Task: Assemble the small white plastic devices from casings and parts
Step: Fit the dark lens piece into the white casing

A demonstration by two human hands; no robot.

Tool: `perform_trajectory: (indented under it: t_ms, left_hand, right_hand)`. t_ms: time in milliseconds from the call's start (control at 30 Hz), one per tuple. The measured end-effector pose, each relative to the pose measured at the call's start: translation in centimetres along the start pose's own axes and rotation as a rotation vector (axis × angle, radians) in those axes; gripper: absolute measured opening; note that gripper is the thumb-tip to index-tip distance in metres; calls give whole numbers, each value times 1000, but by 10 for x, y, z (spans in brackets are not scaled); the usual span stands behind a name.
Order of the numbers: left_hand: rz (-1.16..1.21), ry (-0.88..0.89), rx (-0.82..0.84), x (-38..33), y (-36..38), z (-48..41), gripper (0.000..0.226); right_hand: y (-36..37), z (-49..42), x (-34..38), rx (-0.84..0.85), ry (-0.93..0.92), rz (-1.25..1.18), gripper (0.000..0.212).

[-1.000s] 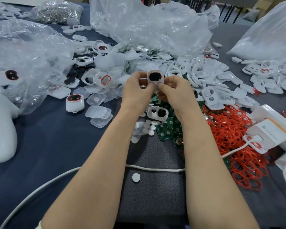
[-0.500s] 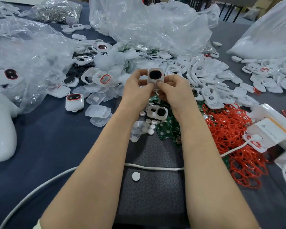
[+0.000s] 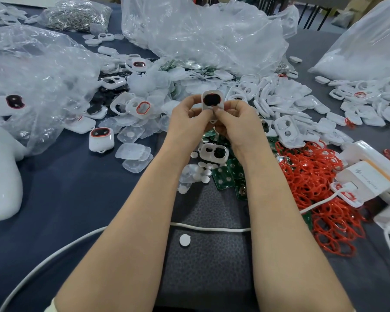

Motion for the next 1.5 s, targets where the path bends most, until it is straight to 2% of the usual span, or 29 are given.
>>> perform_trajectory:
  t_ms: [233, 433, 700, 1033, 1233, 1500]
  left_hand:
    - [-82, 31, -80, -1, 2, 0, 13]
    - [-138, 17, -124, -2, 1, 1, 13]
    - [-269, 46, -196, 0, 2, 2, 11]
    - [-231, 45, -179, -1, 1, 1, 14]
    - [-95, -18, -162, 1, 0, -1, 21]
    - [218, -126, 35, -2, -1, -2, 28]
  right_hand:
    - [2, 0, 0, -9, 2, -1, 19]
    - [3, 2, 2, 7, -7, 5, 14]
    - [7, 2, 0, -36, -113, 268, 10]
    - [8, 4, 2, -39, -78, 223, 8]
    - [9, 4, 4, -16, -59, 162, 10]
    - [4, 5, 6, 46, 2, -138, 14]
Point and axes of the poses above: each hand's wrist, its own z-axis away from the middle knuckle, its own y-axis out of the palm, x = y × z, the point moved 1 cm from there along -z, towards the middle knuckle, and after that the axes turned 13 degrees about -y, right-handed, at the moved point
